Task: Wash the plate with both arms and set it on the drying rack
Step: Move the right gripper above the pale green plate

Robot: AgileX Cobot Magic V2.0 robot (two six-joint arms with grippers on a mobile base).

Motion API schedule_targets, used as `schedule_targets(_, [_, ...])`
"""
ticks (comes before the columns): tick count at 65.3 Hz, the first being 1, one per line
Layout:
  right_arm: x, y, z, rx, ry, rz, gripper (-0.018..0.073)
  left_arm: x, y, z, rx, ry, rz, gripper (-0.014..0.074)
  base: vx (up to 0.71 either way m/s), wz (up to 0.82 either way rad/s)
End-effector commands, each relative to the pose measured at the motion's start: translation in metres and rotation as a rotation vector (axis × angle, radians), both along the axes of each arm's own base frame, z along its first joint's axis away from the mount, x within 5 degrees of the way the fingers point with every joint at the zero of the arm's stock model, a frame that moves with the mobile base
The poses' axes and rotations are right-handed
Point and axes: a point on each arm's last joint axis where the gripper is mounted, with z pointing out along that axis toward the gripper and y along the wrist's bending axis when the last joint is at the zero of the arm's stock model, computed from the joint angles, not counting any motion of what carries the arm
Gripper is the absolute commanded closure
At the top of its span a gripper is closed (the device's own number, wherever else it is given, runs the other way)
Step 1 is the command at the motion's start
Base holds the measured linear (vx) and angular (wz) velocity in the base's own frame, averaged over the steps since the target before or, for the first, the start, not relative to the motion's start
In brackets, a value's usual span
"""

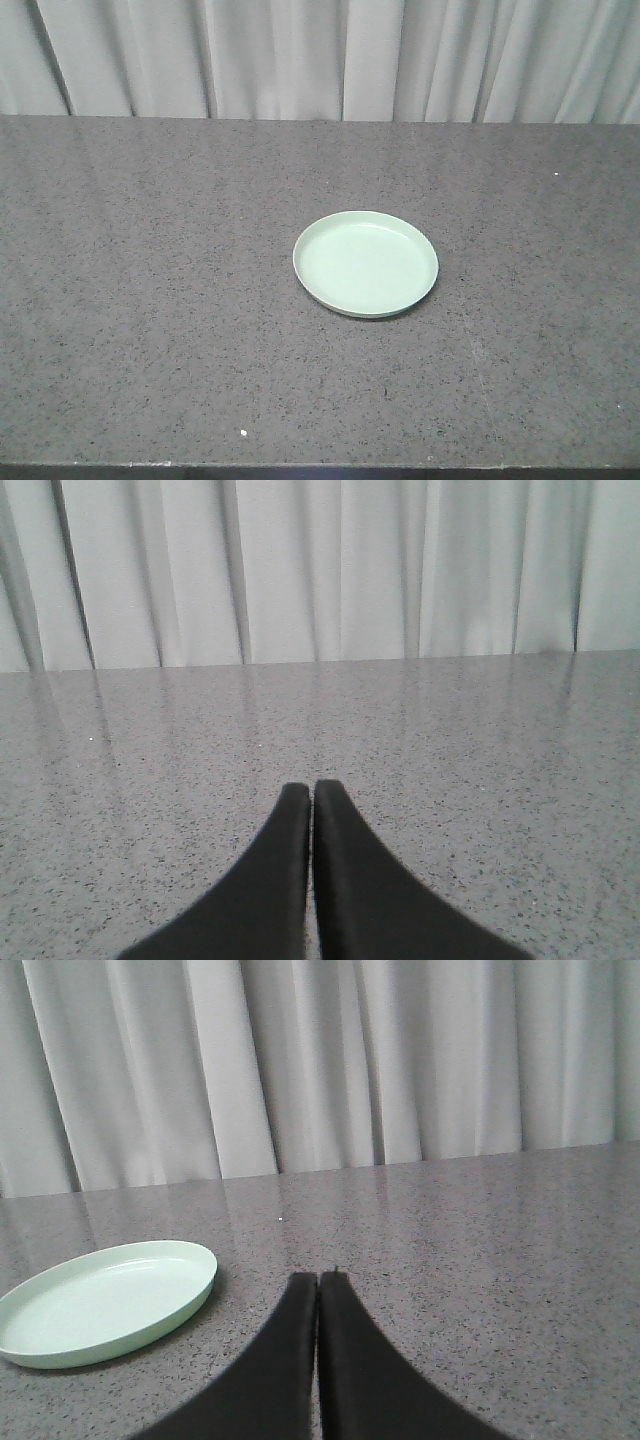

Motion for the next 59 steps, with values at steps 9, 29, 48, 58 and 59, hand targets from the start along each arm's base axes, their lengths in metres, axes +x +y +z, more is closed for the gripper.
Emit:
schedule_targets(9, [-0.0015,-0.0015,0.0071,-0.003,-0.085,-0.019,0.0563,-0.0005,0.0,0.0,-0.005,-0.068,-0.001,0.0603,0.0,0.0])
schedule_targets(29, [-0.0015,-0.0015,0.0071,-0.003,-0.085,-0.019,0.0563,-0.0005,0.0,0.0,-0.005,-0.068,-0.001,0.0603,0.0,0.0])
schedule_targets(48, [-0.0015,-0.0015,0.0071,-0.003,-0.085,-0.019,0.0563,-0.0005,0.0,0.0,-0.005,-0.068,-0.001,0.0603,0.0,0.0])
schedule_targets(58, [-0.0015,-0.0015,0.0071,-0.003,-0.085,-0.019,0.0563,-0.0005,0.0,0.0,-0.005,-0.068,-0.001,0.0603,0.0,0.0])
schedule_targets(59, [-0.0015,-0.0015,0.0071,-0.003,-0.085,-0.019,0.0563,-0.0005,0.0,0.0,-0.005,-0.068,-0.001,0.0603,0.0,0.0])
